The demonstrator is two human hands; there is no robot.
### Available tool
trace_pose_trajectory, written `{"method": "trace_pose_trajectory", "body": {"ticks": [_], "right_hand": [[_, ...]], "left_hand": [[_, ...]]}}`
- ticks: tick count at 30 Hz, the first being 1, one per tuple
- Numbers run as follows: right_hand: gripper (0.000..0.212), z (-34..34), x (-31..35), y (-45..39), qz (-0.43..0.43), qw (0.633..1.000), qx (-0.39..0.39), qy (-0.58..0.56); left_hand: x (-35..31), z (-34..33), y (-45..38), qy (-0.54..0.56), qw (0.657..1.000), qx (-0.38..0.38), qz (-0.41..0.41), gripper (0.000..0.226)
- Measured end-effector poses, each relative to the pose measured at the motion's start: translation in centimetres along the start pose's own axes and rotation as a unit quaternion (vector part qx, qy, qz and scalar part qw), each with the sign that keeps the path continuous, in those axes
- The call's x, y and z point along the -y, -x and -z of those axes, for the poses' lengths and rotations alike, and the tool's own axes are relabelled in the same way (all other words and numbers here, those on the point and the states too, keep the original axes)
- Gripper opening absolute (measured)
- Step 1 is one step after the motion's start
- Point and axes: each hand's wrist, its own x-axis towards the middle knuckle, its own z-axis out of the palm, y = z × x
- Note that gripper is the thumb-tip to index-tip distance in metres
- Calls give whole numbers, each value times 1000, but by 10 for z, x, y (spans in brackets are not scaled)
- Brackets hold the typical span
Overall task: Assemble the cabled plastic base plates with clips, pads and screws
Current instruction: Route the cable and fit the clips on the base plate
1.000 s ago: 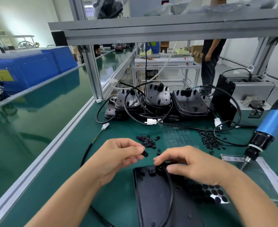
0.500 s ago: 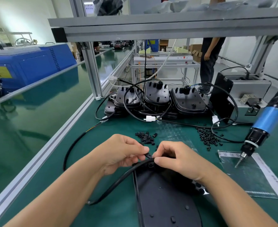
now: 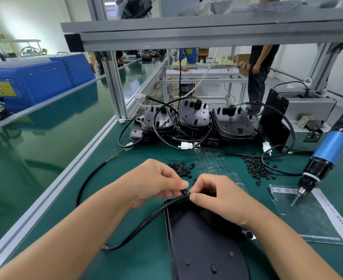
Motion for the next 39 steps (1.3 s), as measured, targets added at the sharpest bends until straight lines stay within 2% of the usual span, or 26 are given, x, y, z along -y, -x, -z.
{"method": "trace_pose_trajectory", "body": {"ticks": [6,11,13,17,23,30,33,35,37,39], "right_hand": [[9,-4,-4,2,18,1000,-25,7],[6,-6,-5,2,22,999,-22,7],[7,-7,-5,3,29,999,-24,2],[11,-10,-4,4,26,999,-25,-24],[10,-11,-4,4,20,999,-34,-11],[11,-16,-6,2,14,998,-60,6],[11,-11,-6,5,7,998,-57,-32],[10,-2,-6,6,-5,992,-104,-65],[8,12,-7,7,-16,978,-186,-87],[12,29,-11,8,-30,958,-259,-123]], "left_hand": [[-1,-3,6,-141,985,4,-102,4],[5,-7,17,-307,941,-17,-143,15],[9,-9,19,-330,930,-19,-162,18],[17,-10,15,-204,967,-96,-118,13],[25,-12,9,-113,985,-96,-85,9],[31,-10,9,-117,985,-81,-98,6],[28,-6,9,-130,984,-66,-101,8],[23,-5,7,-149,982,-57,-102,8],[16,-3,7,-166,981,-38,-90,9],[6,0,6,-181,980,-21,-80,25]]}}
